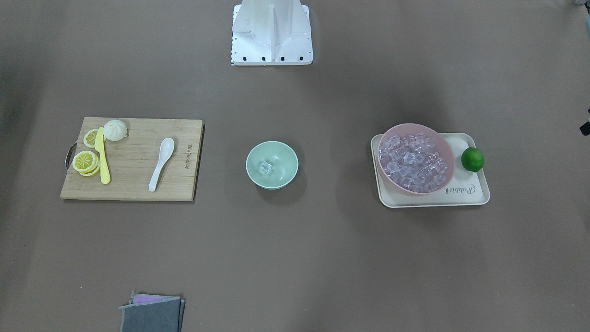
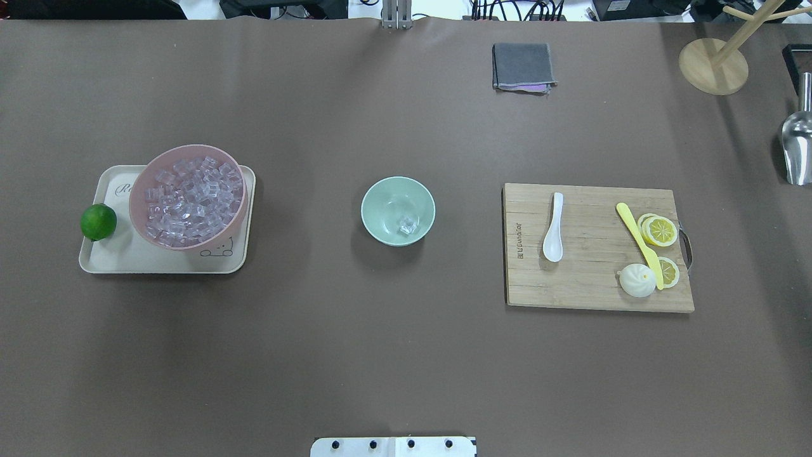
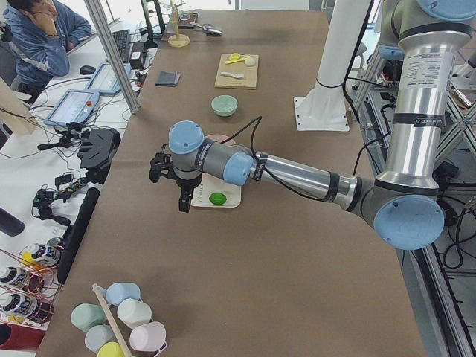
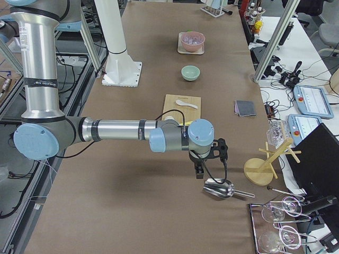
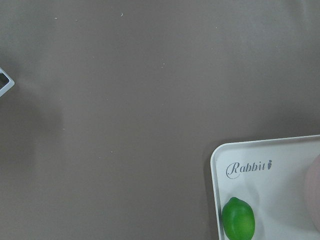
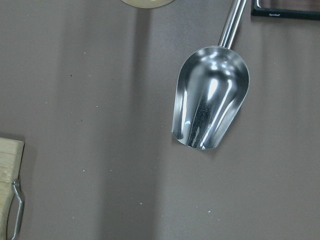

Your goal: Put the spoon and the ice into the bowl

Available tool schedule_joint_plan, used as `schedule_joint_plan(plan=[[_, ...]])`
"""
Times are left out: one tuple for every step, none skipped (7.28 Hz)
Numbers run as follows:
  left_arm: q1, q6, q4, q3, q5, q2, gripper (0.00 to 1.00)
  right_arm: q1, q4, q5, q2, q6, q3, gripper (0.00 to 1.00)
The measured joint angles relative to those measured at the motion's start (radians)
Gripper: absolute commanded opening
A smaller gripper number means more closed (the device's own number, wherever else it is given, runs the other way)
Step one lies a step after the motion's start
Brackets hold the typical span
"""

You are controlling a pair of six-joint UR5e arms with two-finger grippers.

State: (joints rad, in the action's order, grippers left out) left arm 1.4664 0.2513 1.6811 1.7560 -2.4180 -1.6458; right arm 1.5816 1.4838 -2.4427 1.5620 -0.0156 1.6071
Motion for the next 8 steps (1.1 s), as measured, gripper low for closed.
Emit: schedule_joint_plan(plan=[[-0.009,0.008,0.013,0.005,0.002,-0.007,0.91,-0.012,-0.005,-0.006,-0.004,-0.018,0.001,1.00],[-0.031,0.034,0.028,0.015,0.008,-0.019,0.90,-0.022,-0.022,-0.008,-0.007,-0.039,0.002,1.00],[-0.078,0.103,0.035,0.034,0.032,-0.040,0.90,-0.034,-0.058,-0.008,-0.007,-0.085,0.003,1.00],[-0.140,0.182,0.037,0.059,0.075,-0.062,0.90,-0.051,-0.107,-0.007,-0.007,-0.152,0.004,1.00],[-0.205,0.257,0.037,0.080,0.119,-0.087,0.90,-0.071,-0.160,-0.008,-0.007,-0.227,0.005,1.00],[-0.261,0.333,0.036,0.091,0.142,-0.118,0.90,-0.092,-0.200,-0.008,-0.007,-0.291,0.008,1.00],[-0.320,0.408,0.033,0.101,0.169,-0.151,0.90,-0.117,-0.221,-0.007,-0.007,-0.352,0.020,1.00],[-0.379,0.465,0.030,0.111,0.211,-0.173,0.90,-0.144,-0.229,-0.004,-0.008,-0.416,0.042,1.00]])
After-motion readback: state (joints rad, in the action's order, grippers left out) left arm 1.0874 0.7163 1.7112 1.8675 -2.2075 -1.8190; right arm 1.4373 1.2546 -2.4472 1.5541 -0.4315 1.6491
